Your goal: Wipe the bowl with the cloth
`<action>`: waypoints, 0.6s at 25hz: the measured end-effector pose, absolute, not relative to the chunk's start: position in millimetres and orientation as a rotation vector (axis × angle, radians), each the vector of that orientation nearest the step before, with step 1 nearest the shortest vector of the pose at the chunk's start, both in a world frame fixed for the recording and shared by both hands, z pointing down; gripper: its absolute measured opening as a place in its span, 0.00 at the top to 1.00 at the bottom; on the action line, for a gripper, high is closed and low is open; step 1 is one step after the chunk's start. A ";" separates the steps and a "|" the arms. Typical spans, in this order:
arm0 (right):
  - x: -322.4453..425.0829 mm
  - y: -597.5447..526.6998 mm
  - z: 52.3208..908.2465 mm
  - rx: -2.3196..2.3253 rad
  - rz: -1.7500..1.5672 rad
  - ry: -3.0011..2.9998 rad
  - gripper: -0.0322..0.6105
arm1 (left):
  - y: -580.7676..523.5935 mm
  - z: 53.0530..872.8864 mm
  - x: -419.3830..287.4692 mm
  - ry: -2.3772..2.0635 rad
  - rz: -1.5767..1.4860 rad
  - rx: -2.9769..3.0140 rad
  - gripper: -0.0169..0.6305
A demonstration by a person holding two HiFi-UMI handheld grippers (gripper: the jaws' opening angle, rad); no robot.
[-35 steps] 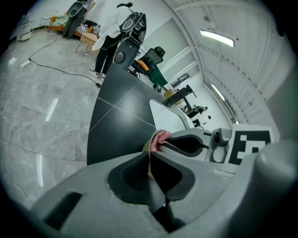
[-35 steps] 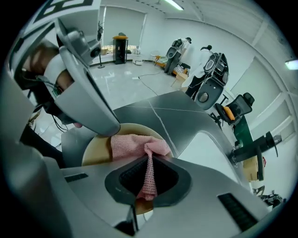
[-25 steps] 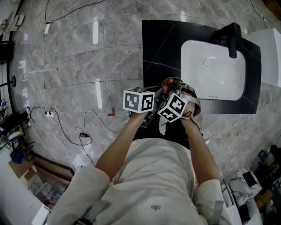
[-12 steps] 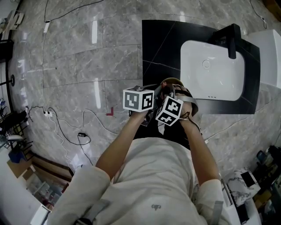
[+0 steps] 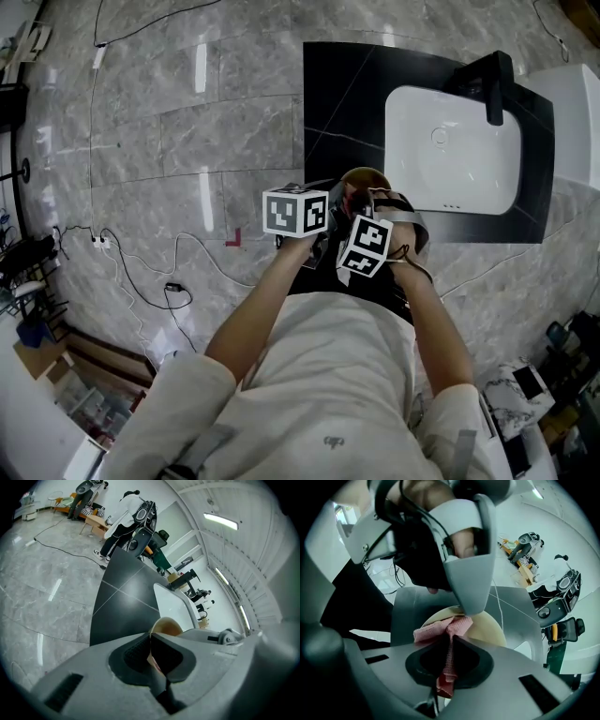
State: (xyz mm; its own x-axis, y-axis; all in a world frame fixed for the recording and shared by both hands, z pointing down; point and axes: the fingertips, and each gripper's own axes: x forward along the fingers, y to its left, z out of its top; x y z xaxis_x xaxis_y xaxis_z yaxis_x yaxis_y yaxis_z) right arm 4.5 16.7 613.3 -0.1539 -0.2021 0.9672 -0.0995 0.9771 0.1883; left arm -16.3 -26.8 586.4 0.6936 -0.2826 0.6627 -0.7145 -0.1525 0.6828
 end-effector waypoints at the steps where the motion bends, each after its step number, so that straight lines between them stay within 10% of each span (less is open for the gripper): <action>1: 8.3 15.6 613.9 0.227 -0.100 -1.714 0.93 | -26.0 585.7 -15.8 -0.797 0.458 1.734 0.94; 15: 30.1 -28.2 618.3 0.383 -0.279 -1.614 0.93 | -22.9 586.4 -10.6 -0.766 0.496 1.757 0.95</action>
